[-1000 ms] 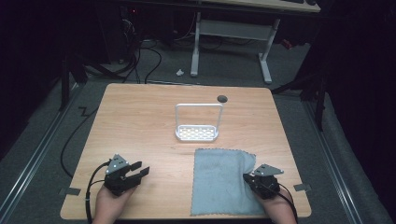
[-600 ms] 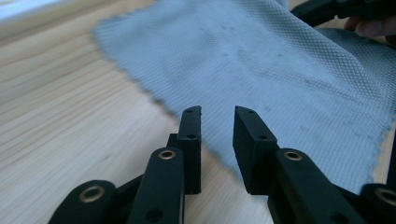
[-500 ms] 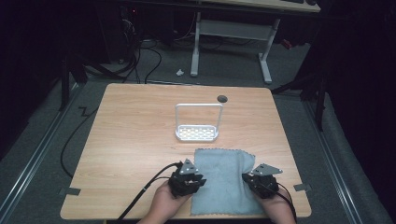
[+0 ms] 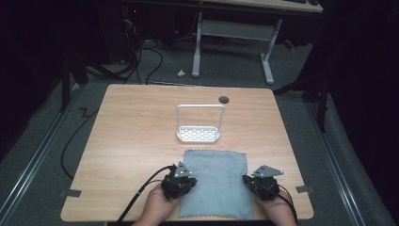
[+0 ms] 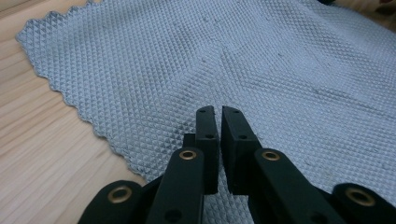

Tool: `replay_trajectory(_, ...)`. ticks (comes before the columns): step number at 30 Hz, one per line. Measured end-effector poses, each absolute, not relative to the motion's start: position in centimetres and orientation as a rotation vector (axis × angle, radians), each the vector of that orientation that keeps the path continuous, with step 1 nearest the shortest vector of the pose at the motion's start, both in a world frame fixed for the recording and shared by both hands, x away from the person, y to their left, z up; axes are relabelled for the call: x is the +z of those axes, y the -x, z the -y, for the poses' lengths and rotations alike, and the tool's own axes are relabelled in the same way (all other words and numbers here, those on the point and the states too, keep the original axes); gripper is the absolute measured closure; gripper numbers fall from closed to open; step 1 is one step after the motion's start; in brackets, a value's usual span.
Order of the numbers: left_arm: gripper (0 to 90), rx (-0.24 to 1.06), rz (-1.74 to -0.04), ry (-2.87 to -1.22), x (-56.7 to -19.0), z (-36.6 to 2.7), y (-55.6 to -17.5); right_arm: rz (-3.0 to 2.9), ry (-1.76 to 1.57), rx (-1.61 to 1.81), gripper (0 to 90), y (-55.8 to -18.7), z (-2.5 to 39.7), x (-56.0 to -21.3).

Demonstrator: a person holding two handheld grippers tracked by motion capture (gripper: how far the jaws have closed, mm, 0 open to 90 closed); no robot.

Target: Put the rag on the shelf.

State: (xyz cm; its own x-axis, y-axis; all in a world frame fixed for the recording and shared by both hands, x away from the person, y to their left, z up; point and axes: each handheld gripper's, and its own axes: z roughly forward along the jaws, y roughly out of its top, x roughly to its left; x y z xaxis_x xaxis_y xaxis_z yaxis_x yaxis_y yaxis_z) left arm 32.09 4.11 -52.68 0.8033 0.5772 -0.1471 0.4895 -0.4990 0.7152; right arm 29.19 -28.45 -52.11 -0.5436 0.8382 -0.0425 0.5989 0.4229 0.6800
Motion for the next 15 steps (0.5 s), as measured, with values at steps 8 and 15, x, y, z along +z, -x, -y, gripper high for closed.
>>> replay_trajectory(8,84.7,0.135,-0.838,-2.156,-52.8,-8.0,-31.3,-2.369,-1.096,0.871,90.0,-29.3,24.6,-52.2)
replay_trajectory(15,82.8,0.104,-0.844,-2.145,-52.9,-8.8,-30.2,-2.386,-1.1,0.908,90.0,-29.1,24.9,-52.2)
